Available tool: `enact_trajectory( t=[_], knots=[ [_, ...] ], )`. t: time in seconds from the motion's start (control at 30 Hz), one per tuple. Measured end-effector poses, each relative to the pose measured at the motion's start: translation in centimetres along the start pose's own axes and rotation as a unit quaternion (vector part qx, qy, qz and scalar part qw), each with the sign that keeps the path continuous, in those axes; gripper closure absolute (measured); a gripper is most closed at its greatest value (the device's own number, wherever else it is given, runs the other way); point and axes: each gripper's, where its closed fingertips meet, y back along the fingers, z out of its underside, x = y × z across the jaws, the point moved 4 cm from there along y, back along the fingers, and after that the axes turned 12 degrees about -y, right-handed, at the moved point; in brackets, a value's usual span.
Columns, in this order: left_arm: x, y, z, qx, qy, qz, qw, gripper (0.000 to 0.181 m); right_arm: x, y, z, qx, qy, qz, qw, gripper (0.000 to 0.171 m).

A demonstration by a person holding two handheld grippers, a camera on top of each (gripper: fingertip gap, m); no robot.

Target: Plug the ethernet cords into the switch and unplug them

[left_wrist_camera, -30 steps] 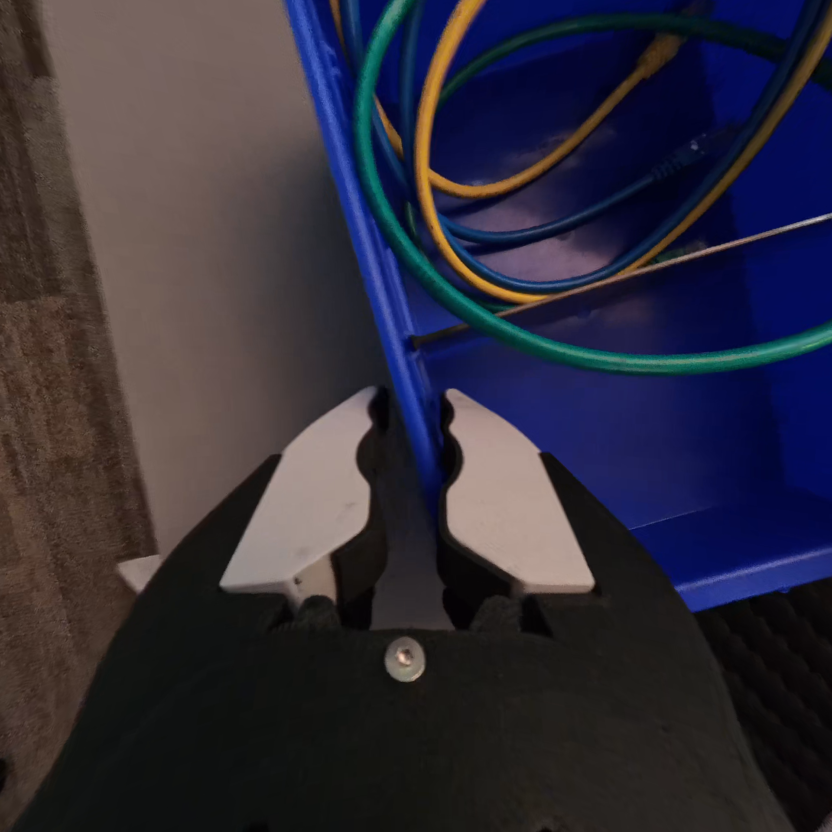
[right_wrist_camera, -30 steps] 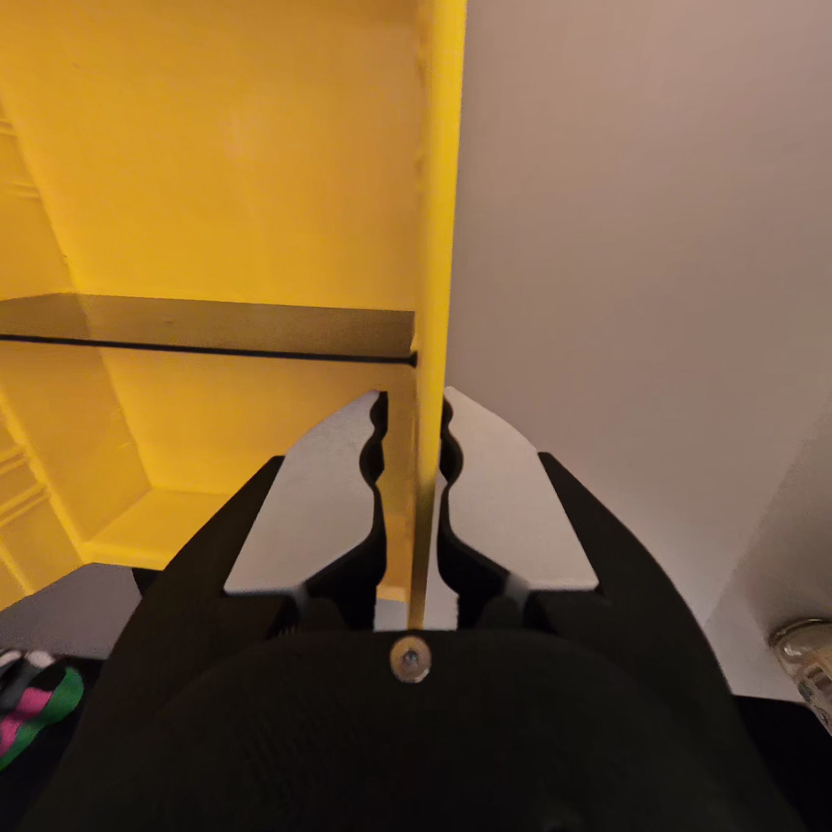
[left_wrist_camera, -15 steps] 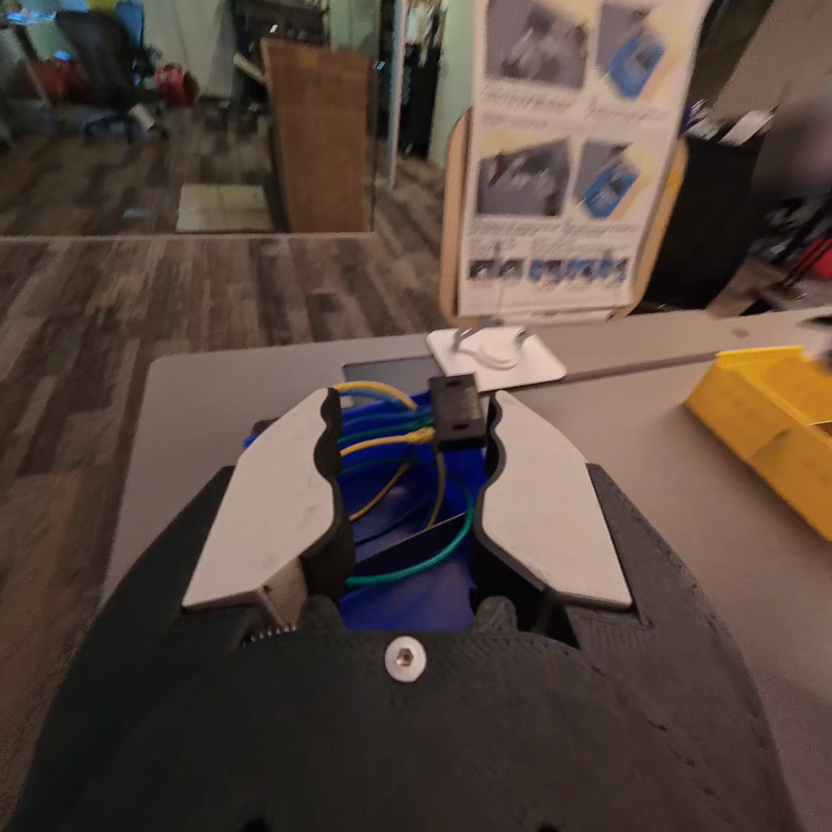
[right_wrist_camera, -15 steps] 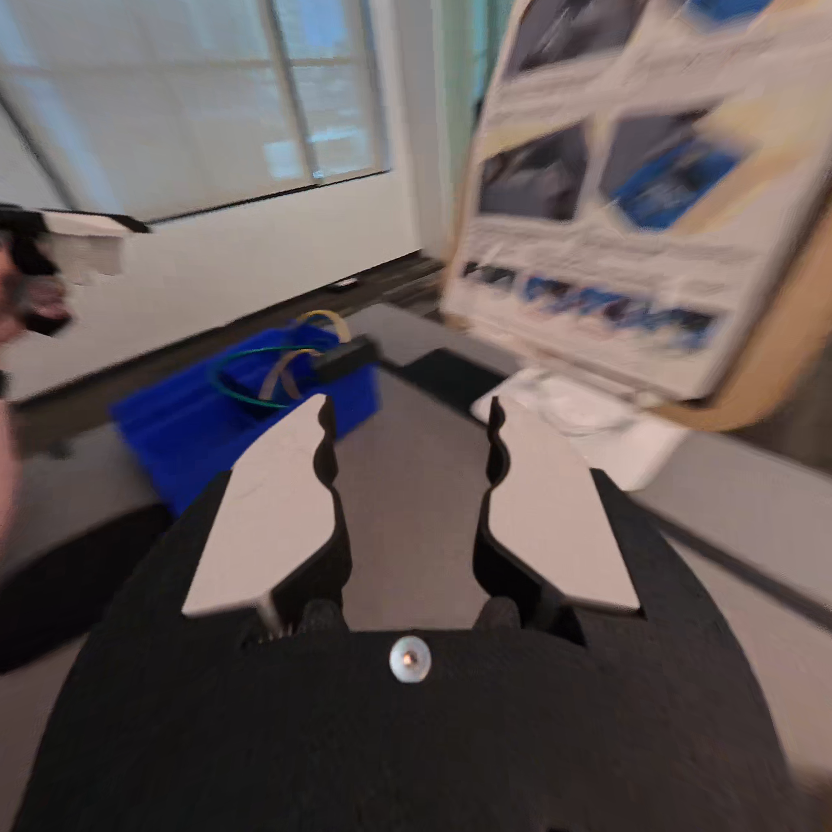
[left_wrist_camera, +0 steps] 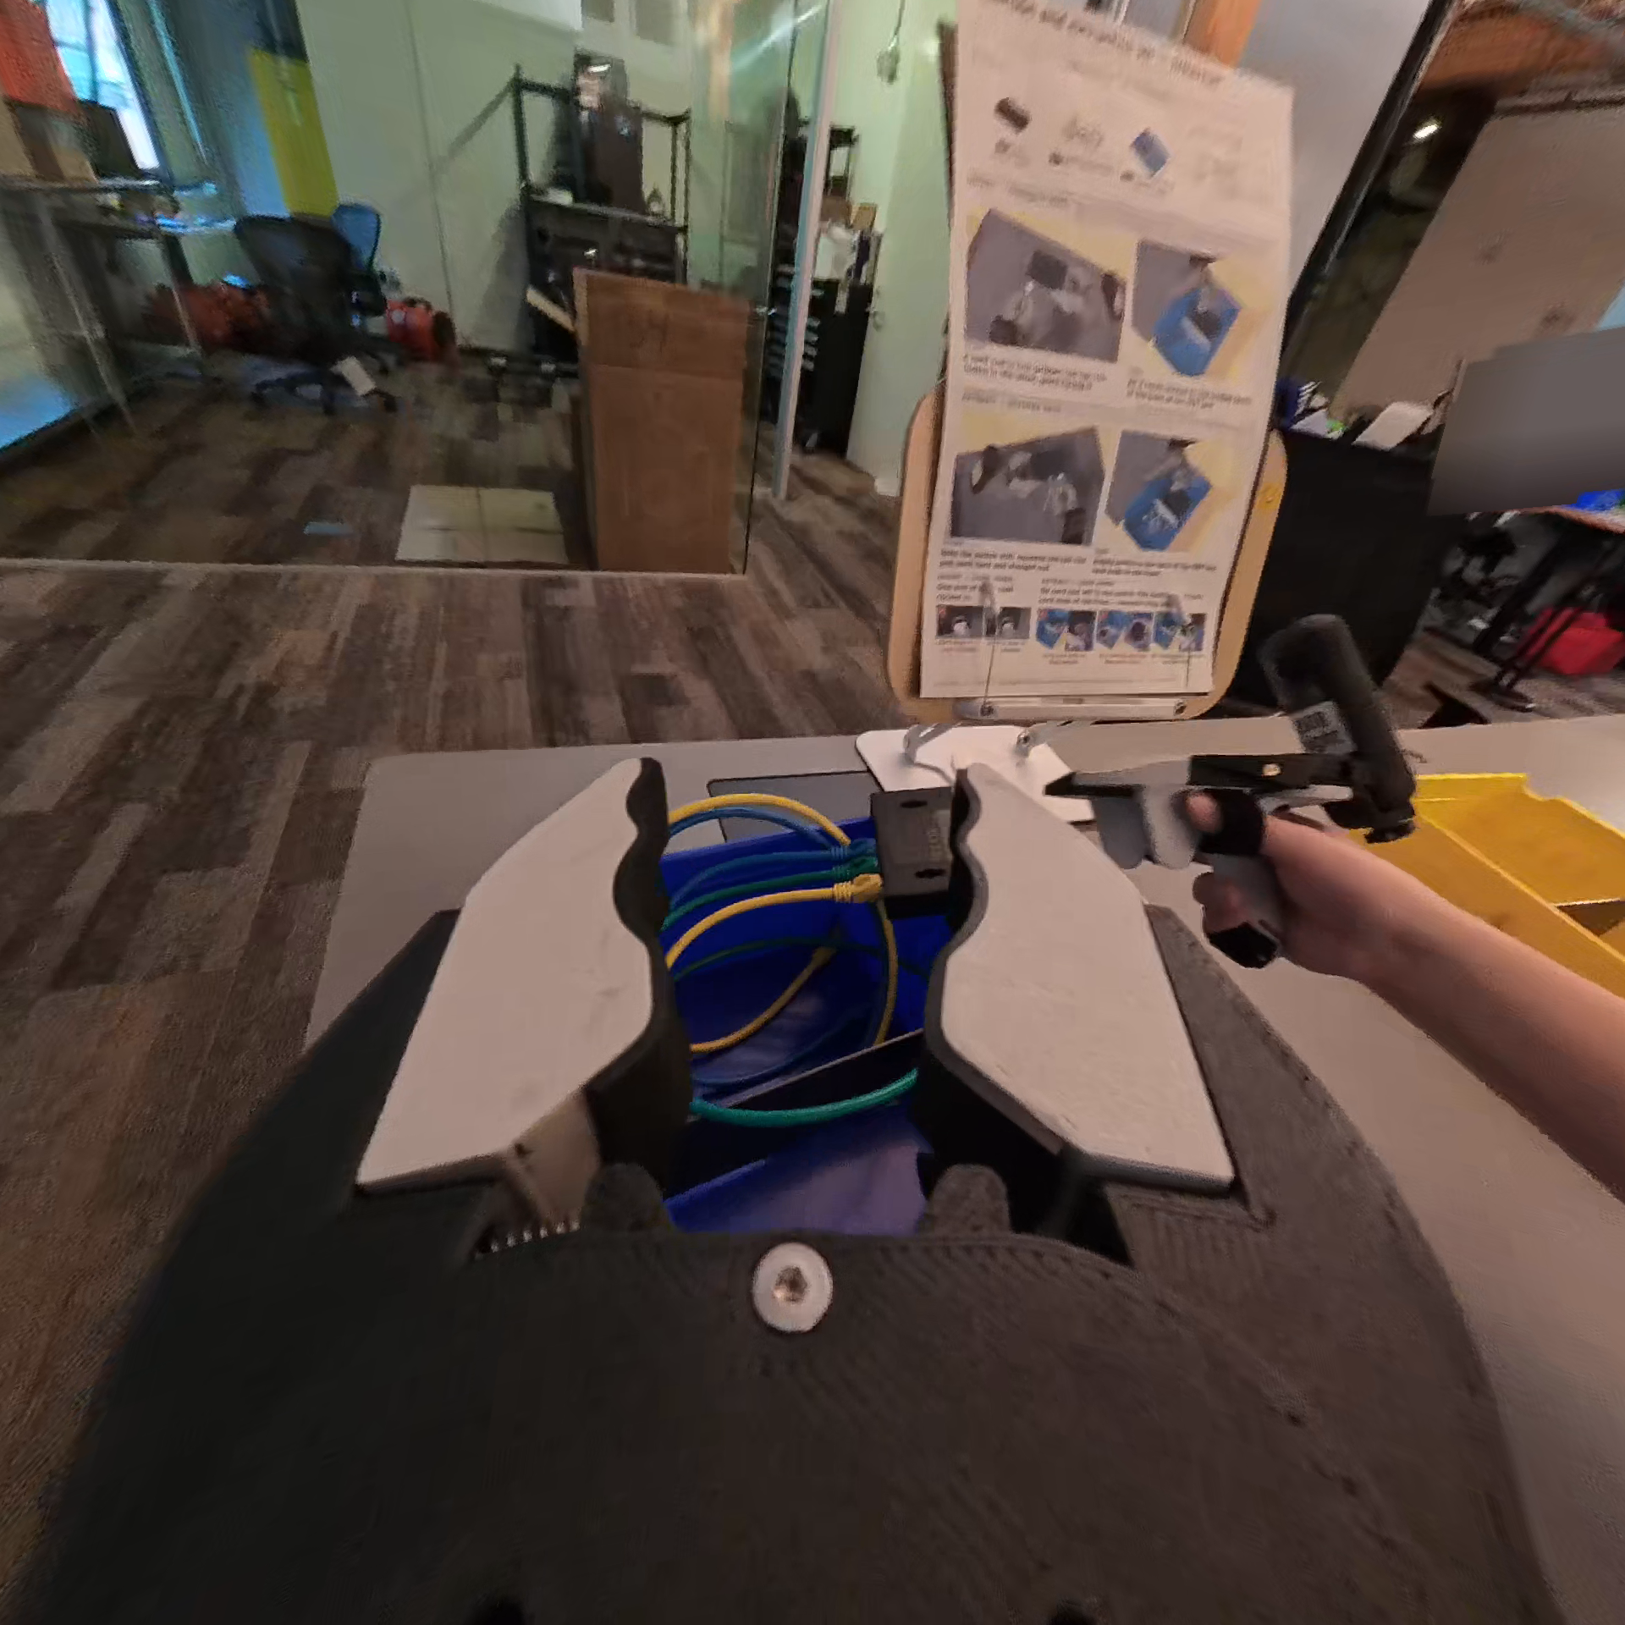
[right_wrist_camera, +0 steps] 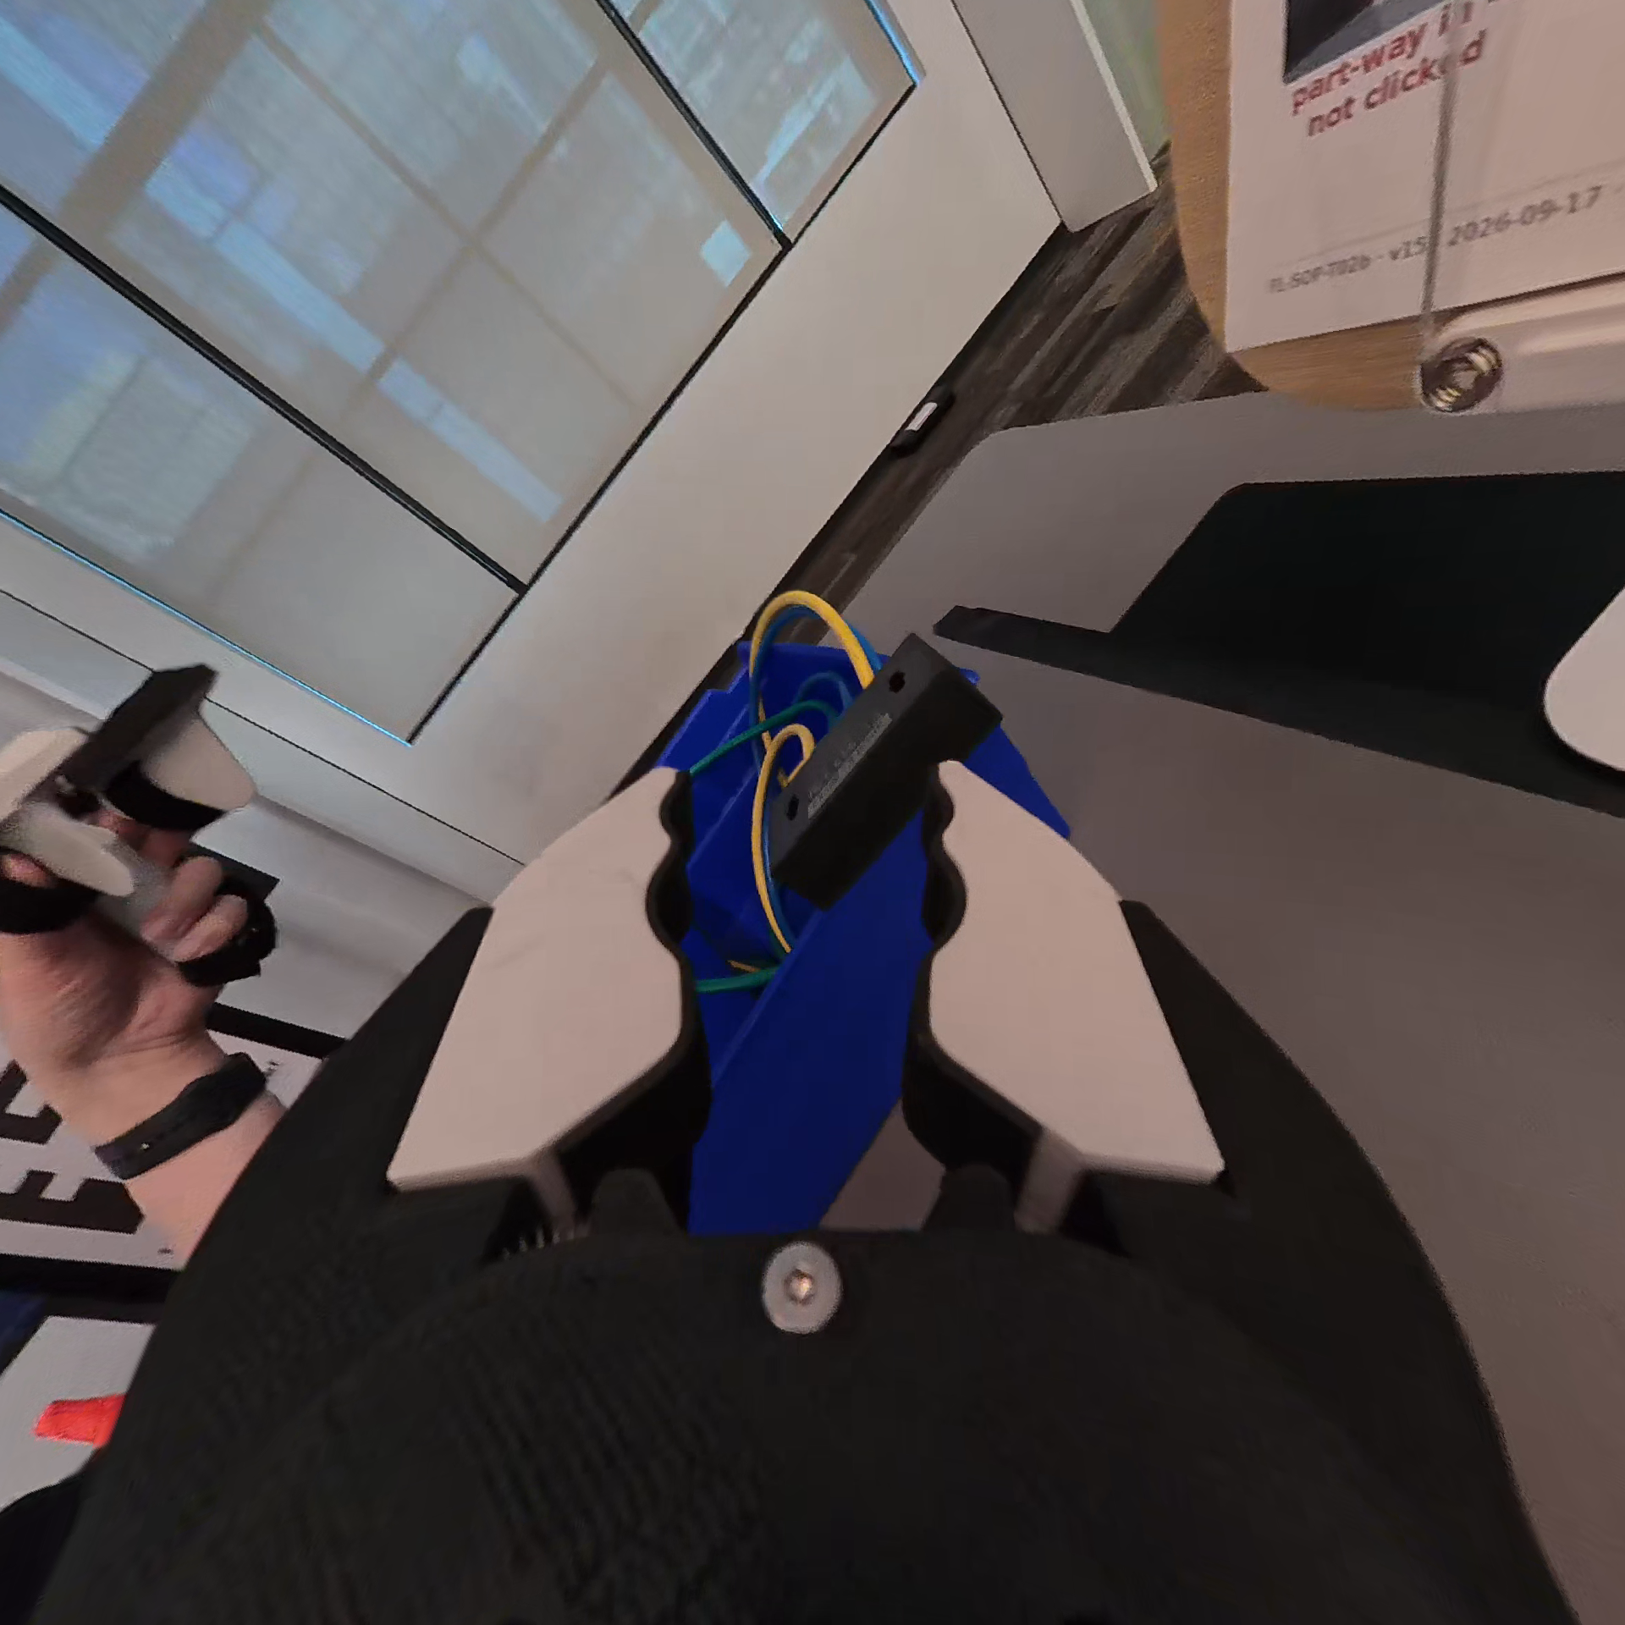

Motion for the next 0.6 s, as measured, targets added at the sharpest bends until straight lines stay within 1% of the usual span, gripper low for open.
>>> enact_trajectory(
  t=[0.1, 0.17, 0.23, 0.3, 0.37, 0.4, 0.43, 0.47, 0.53, 0.57, 0.6],
  knots=[
    [0.1, 0.1, -0.2, 0.015, -0.016, 0.019, 1.000, 0.119, -0.2, -0.1, 0.4, -0.015, 0.034, 0.018, 0.999, 0.118],
    [1.1, -0.6, 0.1, 0.012, -0.064, 0.039, 0.997, 0.121, -1.4, 0.9, 0.4, -0.012, 0.072, 0.012, 0.997, 0.118],
    [3.0, -2.0, 0.9, -0.002, -0.141, 0.060, 0.988, 0.120, -3.5, 3.4, -0.4, 0.023, 0.140, 0.004, 0.990, 0.117],
    [5.2, -4.8, 2.4, -0.031, -0.244, 0.070, 0.967, 0.110, -6.1, 7.1, -1.7, 0.071, 0.221, 0.014, 0.973, 0.113],
    [6.9, -8.3, 4.8, -0.104, -0.355, 0.074, 0.926, 0.100, -8.7, 11.5, -3.0, 0.114, 0.290, 0.038, 0.949, 0.102],
    [7.3, -10.1, 6.2, -0.143, -0.408, 0.068, 0.899, 0.101, -9.7, 13.8, -3.5, 0.128, 0.320, 0.052, 0.937, 0.101],
    [7.9, -11.6, 7.6, -0.172, -0.464, 0.073, 0.866, 0.096, -10.6, 16.1, -4.0, 0.143, 0.343, 0.070, 0.926, 0.100],
    [8.3, -13.0, 8.8, -0.187, -0.521, 0.072, 0.829, 0.093, -11.2, 18.4, -4.4, 0.158, 0.359, 0.086, 0.916, 0.096],
    [9.0, -15.0, 11.0, -0.194, -0.619, 0.075, 0.758, 0.101, -12.1, 22.5, -4.9, 0.184, 0.370, 0.101, 0.905, 0.094],
    [9.5, -15.8, 11.7, -0.187, -0.652, 0.078, 0.731, 0.103, -12.5, 24.3, -5.0, 0.198, 0.369, 0.100, 0.902, 0.094],
    [9.9, -16.6, 12.4, -0.180, -0.674, 0.086, 0.711, 0.108, -12.7, 25.9, -5.0, 0.212, 0.366, 0.096, 0.901, 0.095]
  ],
)
